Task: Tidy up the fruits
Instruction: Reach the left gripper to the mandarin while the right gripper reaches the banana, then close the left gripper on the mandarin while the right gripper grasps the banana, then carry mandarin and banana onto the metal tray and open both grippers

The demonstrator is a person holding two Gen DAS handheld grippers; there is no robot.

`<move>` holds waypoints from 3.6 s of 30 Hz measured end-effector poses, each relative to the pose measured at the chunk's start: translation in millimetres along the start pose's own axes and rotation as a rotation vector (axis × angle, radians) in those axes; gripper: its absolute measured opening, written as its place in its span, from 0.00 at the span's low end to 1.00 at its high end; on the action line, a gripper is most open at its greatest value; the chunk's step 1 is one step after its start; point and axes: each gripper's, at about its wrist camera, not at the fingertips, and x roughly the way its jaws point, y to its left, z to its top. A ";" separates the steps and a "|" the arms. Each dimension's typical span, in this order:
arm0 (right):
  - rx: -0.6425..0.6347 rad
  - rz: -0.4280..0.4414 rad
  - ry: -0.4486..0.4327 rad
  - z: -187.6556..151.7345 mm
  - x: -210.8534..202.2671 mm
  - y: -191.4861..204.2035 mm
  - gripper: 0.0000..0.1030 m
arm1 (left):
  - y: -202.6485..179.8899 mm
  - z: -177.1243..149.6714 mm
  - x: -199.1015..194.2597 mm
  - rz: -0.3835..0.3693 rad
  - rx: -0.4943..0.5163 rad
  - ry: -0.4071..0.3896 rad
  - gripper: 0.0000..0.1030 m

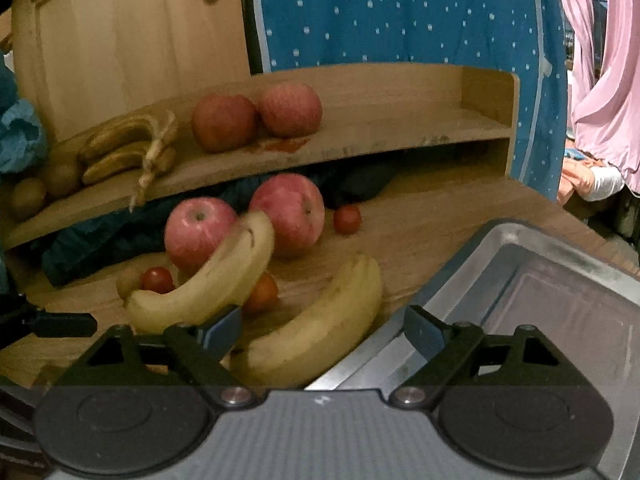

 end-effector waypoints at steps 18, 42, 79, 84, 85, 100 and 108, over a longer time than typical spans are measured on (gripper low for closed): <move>-0.059 -0.032 0.029 13.5 17.8 8.8 0.85 | -0.2 -3.2 0.2 -0.042 -0.010 0.006 0.44; 0.001 -0.067 0.080 14.9 23.7 24.0 0.49 | 4.1 -3.0 -3.7 -0.049 -0.038 -0.009 0.31; 0.264 -0.138 -0.228 2.5 -104.6 -53.3 0.38 | -89.4 28.1 -21.7 -0.194 0.157 -0.099 0.30; 0.252 -0.192 -0.177 1.0 -107.4 -72.7 0.38 | -112.0 28.9 -7.8 -0.251 0.202 -0.074 0.30; 0.252 -0.198 -0.157 0.6 -103.9 -76.8 0.38 | -115.7 28.6 -5.2 -0.258 0.208 -0.066 0.30; 0.300 -0.140 -0.075 4.5 -53.3 -109.9 0.39 | -130.5 27.1 32.1 -0.267 0.201 0.027 0.31; 0.311 -0.147 -0.057 3.7 -36.4 -114.4 0.40 | -130.4 26.4 34.8 -0.274 0.201 0.035 0.31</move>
